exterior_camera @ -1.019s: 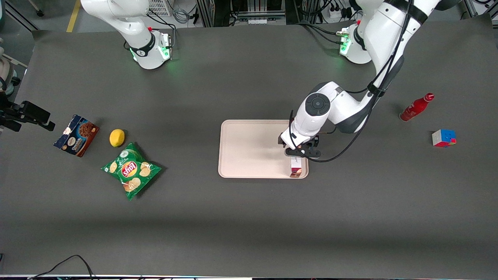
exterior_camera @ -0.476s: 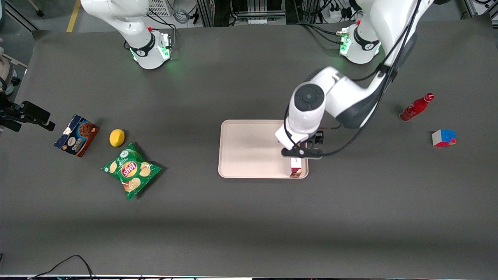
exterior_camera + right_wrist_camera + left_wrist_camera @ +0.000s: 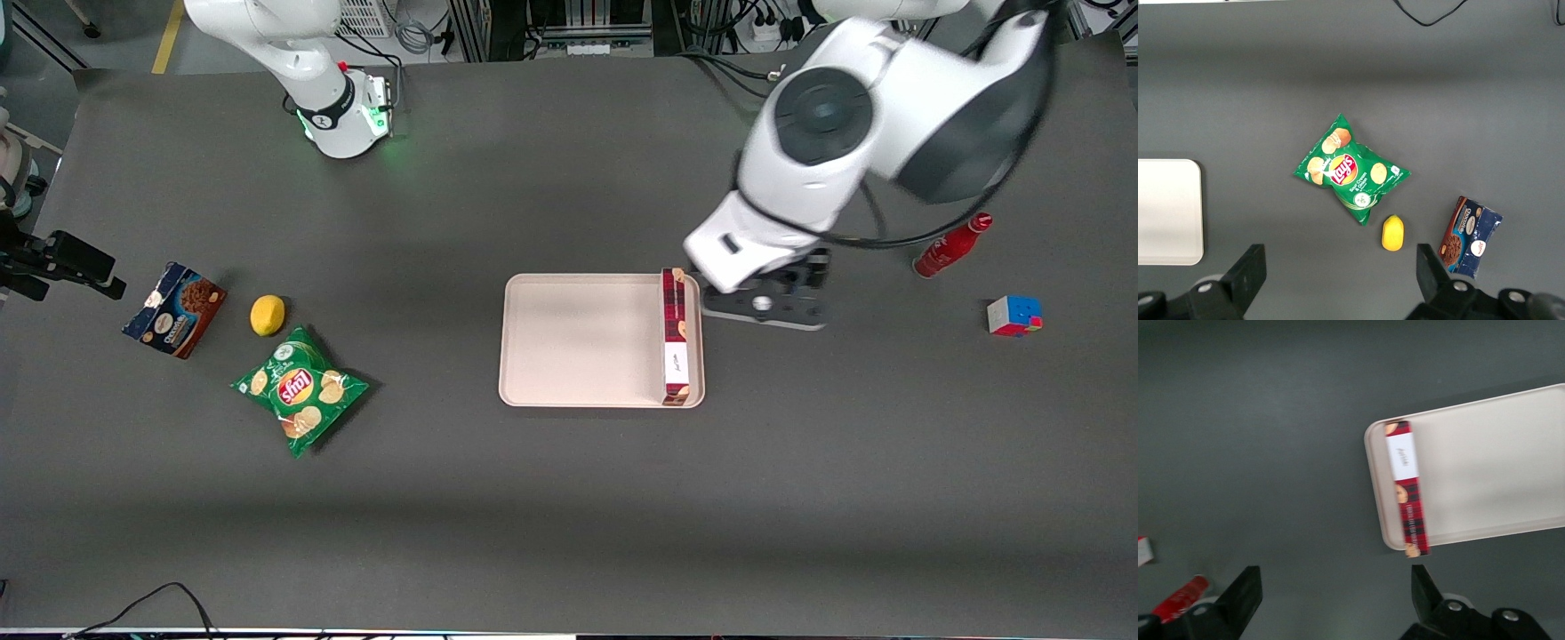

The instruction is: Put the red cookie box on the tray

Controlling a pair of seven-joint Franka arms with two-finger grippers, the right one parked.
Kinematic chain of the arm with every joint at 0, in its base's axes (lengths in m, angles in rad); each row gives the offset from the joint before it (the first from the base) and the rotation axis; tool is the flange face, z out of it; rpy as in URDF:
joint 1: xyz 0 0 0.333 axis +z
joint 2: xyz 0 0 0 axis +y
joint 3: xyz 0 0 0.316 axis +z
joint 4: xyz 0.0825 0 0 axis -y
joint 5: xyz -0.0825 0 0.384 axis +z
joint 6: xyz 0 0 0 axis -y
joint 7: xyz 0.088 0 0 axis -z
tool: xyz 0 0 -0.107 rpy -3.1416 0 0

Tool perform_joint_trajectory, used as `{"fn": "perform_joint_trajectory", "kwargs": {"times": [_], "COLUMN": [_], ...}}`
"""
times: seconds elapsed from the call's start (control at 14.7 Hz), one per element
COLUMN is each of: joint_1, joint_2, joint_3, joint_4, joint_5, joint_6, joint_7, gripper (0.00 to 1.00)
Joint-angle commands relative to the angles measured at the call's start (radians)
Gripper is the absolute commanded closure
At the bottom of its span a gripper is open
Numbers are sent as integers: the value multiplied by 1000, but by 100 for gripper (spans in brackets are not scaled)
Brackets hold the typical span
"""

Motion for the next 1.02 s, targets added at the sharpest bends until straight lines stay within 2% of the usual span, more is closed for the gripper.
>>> {"fn": "perform_joint_trajectory", "kwargs": {"times": [0.0,0.2,0.34,0.48,0.61,0.75,0.95], "joint_1": [53,52,47,44,44,43,40], "joint_2": [-82,-145,-209,-307,-370,-373,-367], "joint_3": [81,263,342,412,442,485,490], "joint_4": [-27,-67,-156,-322,-421,-422,-417], "joint_5": [-50,-153,-155,-158,-191,-240,-253], "joint_6": [-42,-34,27,155,214,207,214], "joint_7": [142,329,397,478,483,485,485], "gripper": [0,0,0,0,0,0,0]}}
